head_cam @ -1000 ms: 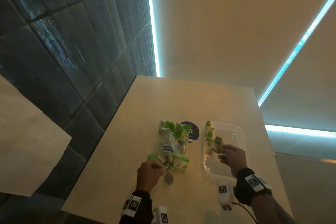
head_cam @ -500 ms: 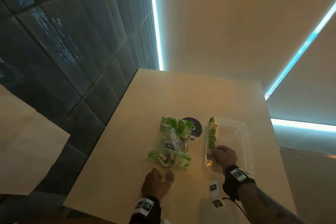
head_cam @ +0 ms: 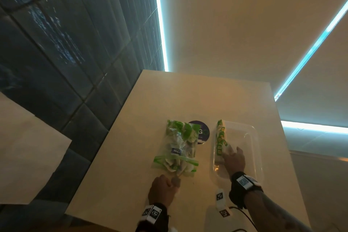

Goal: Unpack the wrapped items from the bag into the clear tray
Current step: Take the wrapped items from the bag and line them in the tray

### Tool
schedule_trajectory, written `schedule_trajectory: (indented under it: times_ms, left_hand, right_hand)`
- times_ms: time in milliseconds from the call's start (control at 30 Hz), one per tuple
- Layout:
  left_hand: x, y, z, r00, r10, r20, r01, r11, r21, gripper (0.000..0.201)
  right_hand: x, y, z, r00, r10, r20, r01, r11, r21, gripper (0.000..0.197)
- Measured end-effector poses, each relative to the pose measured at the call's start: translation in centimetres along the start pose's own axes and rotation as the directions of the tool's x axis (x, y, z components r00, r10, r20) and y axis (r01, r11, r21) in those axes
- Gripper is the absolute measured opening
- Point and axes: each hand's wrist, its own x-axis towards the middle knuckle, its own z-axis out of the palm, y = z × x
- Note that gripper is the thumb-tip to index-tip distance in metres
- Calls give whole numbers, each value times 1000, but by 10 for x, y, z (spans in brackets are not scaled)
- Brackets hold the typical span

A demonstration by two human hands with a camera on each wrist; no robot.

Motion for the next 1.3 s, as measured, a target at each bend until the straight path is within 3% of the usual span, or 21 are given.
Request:
schedule_trajectory:
  times_ms: [133, 433, 733, 1033, 1167, 1300]
  left_hand:
    - [-1, 0, -1, 1000, -1, 2, 1, 1000, -5, 25]
    - [-3, 0, -1, 999, 22, -34, -22, 1000, -19, 31]
    - [-6, 1, -3, 999, 30, -39, -31, 999, -8, 32]
    - [-9, 2, -3, 999, 31, -37, -32, 999, -9, 31]
    - [-10, 3, -5, 999, 17, -48, -21, 995, -92, 24]
    - [-5, 6, -14, 997, 38, -68, -51, 978, -202, 10]
  right_hand:
    - [-4, -1, 3, 1000, -5, 29, 6, 1000, -26, 34]
    - [-1, 6, 3, 999, -21, 29, 20, 999, 30, 33]
    - [3, 10, 1, 999, 42, 34, -43, 999, 21, 30]
    - [0, 10, 0, 990, 13, 138, -29, 993, 111, 24]
    - [-6, 6, -8, 999, -11, 32, 7, 994, 110, 37]
    - [-28, -19, -17, 980, -164, -115, 185, 960, 210, 25]
